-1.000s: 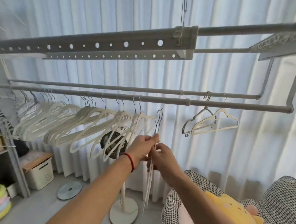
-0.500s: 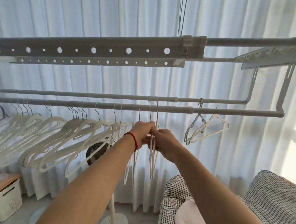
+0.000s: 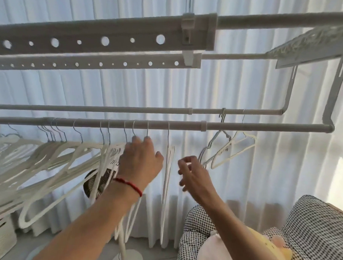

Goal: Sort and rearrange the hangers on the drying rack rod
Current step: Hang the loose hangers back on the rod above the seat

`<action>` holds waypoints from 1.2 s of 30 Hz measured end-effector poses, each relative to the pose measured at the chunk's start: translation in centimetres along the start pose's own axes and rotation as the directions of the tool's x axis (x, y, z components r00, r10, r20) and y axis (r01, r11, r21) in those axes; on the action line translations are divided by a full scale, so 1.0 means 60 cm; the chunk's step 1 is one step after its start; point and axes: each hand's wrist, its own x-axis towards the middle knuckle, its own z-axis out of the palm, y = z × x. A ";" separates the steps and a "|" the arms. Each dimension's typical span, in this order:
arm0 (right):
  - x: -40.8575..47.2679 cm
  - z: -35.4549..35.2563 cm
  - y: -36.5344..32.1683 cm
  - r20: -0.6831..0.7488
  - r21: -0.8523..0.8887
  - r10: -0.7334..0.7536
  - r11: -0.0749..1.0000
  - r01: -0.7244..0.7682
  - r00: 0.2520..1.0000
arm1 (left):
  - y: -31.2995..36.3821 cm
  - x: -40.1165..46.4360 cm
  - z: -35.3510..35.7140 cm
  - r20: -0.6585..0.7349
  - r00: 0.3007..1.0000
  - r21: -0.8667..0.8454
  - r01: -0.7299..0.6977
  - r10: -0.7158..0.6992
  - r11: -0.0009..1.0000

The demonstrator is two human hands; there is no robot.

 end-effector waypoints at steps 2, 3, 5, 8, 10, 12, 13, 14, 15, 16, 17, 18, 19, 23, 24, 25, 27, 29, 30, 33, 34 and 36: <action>0.041 -0.037 0.028 -0.272 -0.045 -0.056 0.998 0.046 0.961 | 0.075 -0.008 0.001 -0.117 0.979 -0.086 -0.178 0.167 0.980; 0.063 -0.057 0.038 -0.352 -0.033 -0.053 0.998 0.044 0.934 | 0.113 -0.005 0.011 -0.081 0.973 -0.143 -0.228 0.218 0.963; 0.099 -0.097 0.051 -0.398 0.008 -0.019 1.000 0.025 0.917 | 0.177 0.024 0.052 0.130 0.962 -0.167 -0.217 0.240 0.962; 0.126 -0.141 0.073 -0.390 0.026 -0.038 0.998 0.052 0.920 | 0.237 0.103 0.127 0.385 0.913 -0.172 -0.070 0.133 0.983; 0.127 -0.164 0.090 -0.389 0.037 -0.063 0.996 0.084 0.919 | 0.261 0.150 0.168 0.476 0.879 -0.173 0.074 0.017 0.982; 0.120 -0.182 0.111 -0.376 0.045 -0.094 0.992 0.120 0.922 | 0.272 0.183 0.203 0.543 0.836 -0.207 0.227 -0.081 0.952; 0.116 -0.190 0.122 -0.368 0.047 -0.110 0.990 0.136 0.923 | 0.275 0.194 0.216 0.604 0.787 -0.246 0.333 -0.124 0.910; 0.114 -0.196 0.136 -0.363 0.047 -0.118 0.988 0.145 0.924 | 0.275 0.203 0.230 0.678 0.717 -0.281 0.454 -0.159 0.846; 0.112 -0.202 0.149 -0.361 0.048 -0.122 0.988 0.149 0.925 | 0.274 0.205 0.239 0.761 0.623 -0.283 0.570 -0.181 0.772; 0.111 -0.207 0.163 -0.359 0.053 -0.121 0.987 0.150 0.925 | 0.272 0.204 0.246 0.832 0.526 -0.264 0.654 -0.176 0.709; 0.112 -0.211 0.175 -0.356 0.058 -0.116 0.988 0.146 0.927 | 0.272 0.204 0.255 0.873 0.464 -0.249 0.687 -0.149 0.682; 0.114 -0.216 0.185 -0.351 0.061 -0.107 0.989 0.137 0.930 | 0.273 0.205 0.263 0.891 0.442 -0.260 0.689 -0.108 0.676; 0.117 -0.221 0.194 -0.343 0.061 -0.099 0.990 0.127 0.934 | 0.275 0.205 0.264 0.894 0.443 -0.282 0.680 -0.073 0.677; 0.125 -0.226 0.205 -0.321 0.068 -0.091 0.991 0.119 0.943 | 0.281 0.214 0.250 0.878 0.478 -0.333 0.669 -0.040 0.665; 0.125 -0.224 0.203 -0.322 0.073 -0.093 0.990 0.123 0.942 | 0.279 0.218 0.245 0.868 0.493 -0.342 0.679 -0.058 0.650; 0.122 -0.220 0.201 -0.323 0.079 -0.097 0.988 0.129 0.941 | 0.277 0.223 0.238 0.861 0.504 -0.351 0.690 -0.072 0.633; 0.114 -0.213 0.196 -0.316 0.101 -0.118 0.982 0.157 0.941 | 0.269 0.233 0.224 0.857 0.509 -0.377 0.720 -0.074 0.583; 0.102 -0.205 0.191 -0.299 0.123 -0.140 0.975 0.183 0.944 | 0.257 0.233 0.211 0.853 0.518 -0.409 0.744 -0.069 0.528; 0.096 -0.201 0.189 -0.295 0.128 -0.150 0.972 0.195 0.944 | 0.251 0.229 0.209 0.856 0.511 -0.404 0.754 -0.076 0.519; 0.073 -0.192 0.183 -0.265 0.120 -0.183 0.968 0.221 0.947 | 0.236 0.196 0.215 0.862 0.482 -0.327 0.765 -0.156 0.555; 0.065 -0.189 0.181 -0.242 0.117 -0.193 0.967 0.226 0.951 | 0.229 0.184 0.218 0.852 0.490 -0.316 0.764 -0.187 0.562; 0.045 -0.178 0.178 -0.180 0.108 -0.215 0.965 0.237 0.960 | 0.210 0.168 0.214 0.825 0.513 -0.310 0.761 -0.237 0.569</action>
